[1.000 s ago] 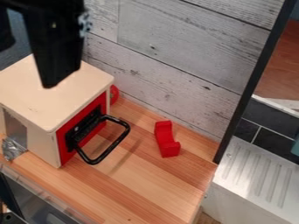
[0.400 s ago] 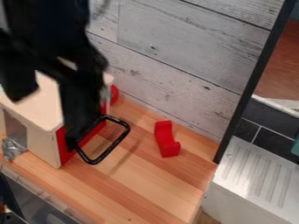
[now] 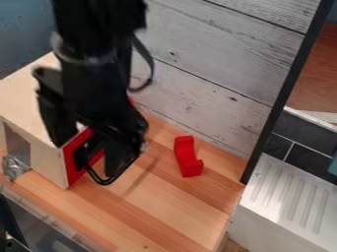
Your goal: Open the drawer
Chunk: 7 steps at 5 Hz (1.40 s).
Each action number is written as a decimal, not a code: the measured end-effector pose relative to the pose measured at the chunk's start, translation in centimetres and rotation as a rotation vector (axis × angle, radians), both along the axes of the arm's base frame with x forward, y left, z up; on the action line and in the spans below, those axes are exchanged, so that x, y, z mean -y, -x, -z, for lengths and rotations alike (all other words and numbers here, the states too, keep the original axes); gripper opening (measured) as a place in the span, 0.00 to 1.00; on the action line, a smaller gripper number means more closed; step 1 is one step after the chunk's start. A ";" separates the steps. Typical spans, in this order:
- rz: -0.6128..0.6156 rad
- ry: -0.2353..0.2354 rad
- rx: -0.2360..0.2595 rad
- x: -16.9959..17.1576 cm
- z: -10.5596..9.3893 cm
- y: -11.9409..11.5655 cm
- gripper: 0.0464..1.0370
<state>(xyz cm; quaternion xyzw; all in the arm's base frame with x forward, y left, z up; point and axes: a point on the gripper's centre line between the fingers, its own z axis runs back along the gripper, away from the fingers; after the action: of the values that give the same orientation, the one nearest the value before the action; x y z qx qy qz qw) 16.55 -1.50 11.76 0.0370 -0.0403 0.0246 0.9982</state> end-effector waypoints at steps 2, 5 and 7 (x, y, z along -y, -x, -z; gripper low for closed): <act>0.029 -0.100 -0.039 -0.2 5.0 -3.0 0.96; 0.079 -0.145 -0.052 -0.3 9.3 -6.9 0.96; 0.069 -0.170 -0.082 -0.1 12.4 -8.5 0.96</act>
<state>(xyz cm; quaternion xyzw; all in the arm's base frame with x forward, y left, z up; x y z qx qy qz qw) 25.08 -1.43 -0.60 0.1210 -0.0023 -0.0149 0.9925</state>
